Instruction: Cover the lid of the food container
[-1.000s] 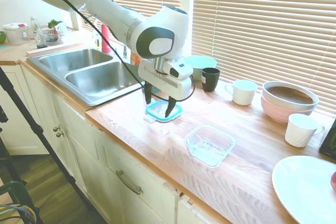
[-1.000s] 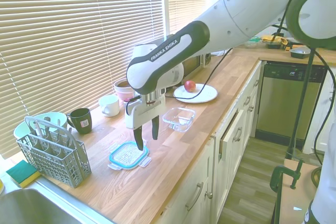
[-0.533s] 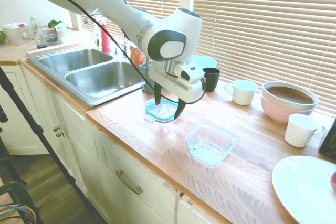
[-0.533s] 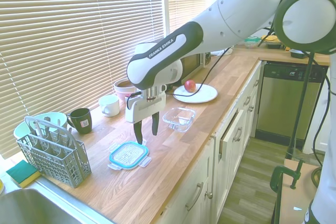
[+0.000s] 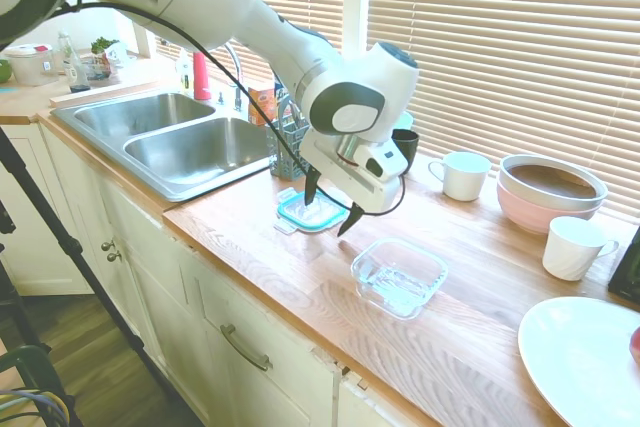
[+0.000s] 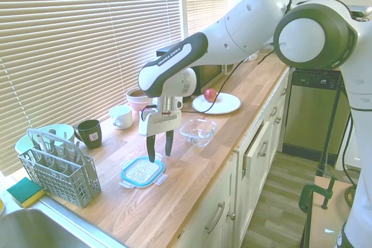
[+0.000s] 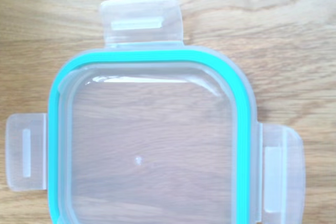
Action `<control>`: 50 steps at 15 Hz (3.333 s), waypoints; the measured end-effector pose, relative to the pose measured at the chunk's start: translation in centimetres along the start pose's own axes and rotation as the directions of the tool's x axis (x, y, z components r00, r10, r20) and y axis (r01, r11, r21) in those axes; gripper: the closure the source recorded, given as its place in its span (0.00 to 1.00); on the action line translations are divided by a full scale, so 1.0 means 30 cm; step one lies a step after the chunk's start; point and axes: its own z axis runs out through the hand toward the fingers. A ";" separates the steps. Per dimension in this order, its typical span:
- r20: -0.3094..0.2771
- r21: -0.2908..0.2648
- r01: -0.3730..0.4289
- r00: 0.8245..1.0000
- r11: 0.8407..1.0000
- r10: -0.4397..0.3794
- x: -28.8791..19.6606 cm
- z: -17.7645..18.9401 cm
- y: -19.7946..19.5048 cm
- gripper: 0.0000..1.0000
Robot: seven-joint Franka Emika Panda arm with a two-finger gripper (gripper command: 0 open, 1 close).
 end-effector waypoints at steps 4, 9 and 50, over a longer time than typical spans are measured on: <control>0.022 0.033 0.001 1.000 0.999 -0.002 0.032 0.012 0.002 0.00; 0.034 0.051 0.003 0.999 0.999 -0.004 0.042 0.022 -0.026 0.00; 0.121 0.106 -0.041 0.992 0.994 0.028 0.046 0.073 -0.016 1.00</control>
